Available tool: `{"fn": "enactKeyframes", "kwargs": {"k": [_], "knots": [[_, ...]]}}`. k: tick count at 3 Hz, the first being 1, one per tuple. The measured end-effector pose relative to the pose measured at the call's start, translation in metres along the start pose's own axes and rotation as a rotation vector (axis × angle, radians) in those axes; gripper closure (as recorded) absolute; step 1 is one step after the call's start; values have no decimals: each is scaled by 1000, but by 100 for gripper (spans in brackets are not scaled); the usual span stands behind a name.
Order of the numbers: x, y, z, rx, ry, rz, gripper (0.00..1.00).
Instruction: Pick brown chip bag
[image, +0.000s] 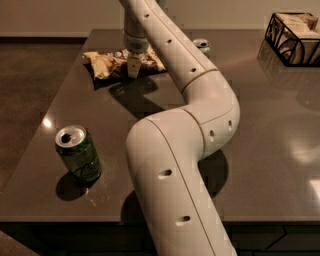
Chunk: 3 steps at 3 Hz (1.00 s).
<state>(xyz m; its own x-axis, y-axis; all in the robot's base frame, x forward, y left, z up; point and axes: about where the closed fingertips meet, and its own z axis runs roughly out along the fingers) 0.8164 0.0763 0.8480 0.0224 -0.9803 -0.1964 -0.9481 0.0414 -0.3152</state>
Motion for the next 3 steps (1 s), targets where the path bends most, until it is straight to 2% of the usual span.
{"fn": "enactKeyframes", "kwargs": {"k": [1,2,3], "knots": [[0,0,-2,0,0,0,95],[15,-6,-24,28,-54,50,100],[27,-6,-82,90,-146,69,100]]}}
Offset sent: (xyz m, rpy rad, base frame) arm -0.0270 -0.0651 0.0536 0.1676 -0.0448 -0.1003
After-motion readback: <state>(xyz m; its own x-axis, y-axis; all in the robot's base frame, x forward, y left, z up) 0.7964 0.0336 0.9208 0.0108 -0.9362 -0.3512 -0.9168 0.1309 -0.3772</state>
